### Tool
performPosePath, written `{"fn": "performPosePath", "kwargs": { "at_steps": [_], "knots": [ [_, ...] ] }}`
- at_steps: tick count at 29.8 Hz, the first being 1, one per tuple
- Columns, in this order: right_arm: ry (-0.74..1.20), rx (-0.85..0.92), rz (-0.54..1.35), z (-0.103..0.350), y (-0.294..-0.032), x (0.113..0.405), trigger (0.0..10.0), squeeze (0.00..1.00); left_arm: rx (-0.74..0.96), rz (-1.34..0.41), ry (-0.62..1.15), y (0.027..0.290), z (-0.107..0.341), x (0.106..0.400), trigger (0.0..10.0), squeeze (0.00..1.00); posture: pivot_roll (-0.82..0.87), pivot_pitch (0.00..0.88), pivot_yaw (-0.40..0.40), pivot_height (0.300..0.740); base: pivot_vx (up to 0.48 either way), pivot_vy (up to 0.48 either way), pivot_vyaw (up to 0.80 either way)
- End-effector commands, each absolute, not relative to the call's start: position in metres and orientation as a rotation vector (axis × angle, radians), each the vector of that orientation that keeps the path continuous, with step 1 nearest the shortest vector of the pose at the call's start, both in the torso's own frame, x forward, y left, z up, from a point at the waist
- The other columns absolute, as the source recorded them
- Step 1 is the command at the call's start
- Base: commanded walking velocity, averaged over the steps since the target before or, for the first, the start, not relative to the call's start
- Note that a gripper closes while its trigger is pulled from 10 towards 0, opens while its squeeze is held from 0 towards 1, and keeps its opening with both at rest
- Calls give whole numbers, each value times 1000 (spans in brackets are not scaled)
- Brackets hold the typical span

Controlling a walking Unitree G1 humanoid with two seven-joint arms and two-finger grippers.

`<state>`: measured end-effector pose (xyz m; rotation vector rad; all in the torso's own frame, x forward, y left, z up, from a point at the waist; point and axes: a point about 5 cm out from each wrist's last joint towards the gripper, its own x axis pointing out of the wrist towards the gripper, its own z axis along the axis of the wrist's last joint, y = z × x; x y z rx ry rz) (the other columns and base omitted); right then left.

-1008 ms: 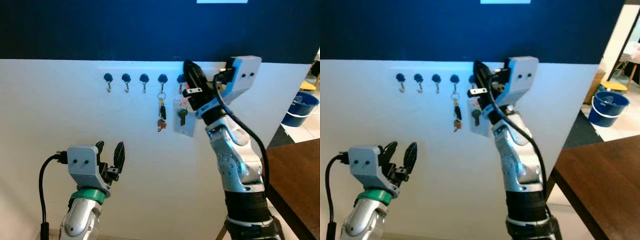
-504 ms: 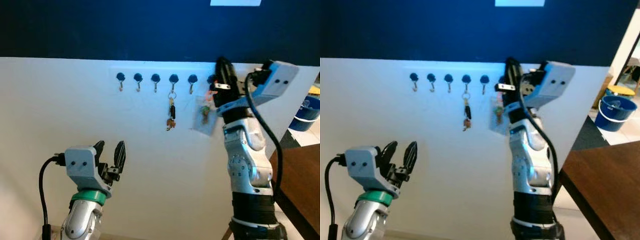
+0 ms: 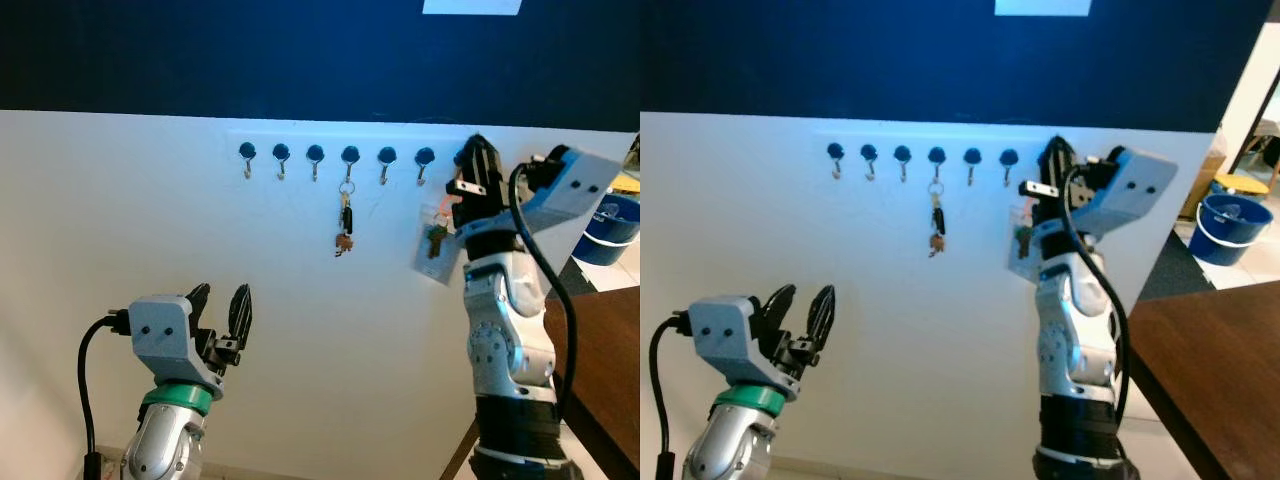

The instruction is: Hang keys on a hook

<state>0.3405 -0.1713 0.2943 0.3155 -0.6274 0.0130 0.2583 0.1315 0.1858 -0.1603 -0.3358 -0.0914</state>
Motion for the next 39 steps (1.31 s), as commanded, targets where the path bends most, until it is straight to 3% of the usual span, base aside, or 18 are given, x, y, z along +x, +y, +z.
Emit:
{"fn": "performPosePath", "kwargs": {
  "at_steps": [1, 15, 25, 39],
  "knots": [
    [-505, 333, -37, 270, -176, 349, 10000, 0, -163, -95, -344, 132, 187, 256, 10000, 0, -208, 47, 109, 740, 0, 0, 0],
    [-515, 247, 107, 271, -151, 345, 10000, 0, -162, -100, -340, 132, 187, 255, 10000, 0, -203, 50, 112, 740, 0, 0, 0],
    [-629, 92, 469, 277, -102, 319, 10000, 0, -174, -88, -358, 135, 189, 254, 10000, 0, -199, 52, 110, 740, 0, 0, 0],
    [-659, 1, 573, 266, -85, 302, 10000, 0, -195, -49, -377, 140, 190, 252, 10000, 0, -197, 52, 110, 740, 0, 0, 0]
  ]
}}
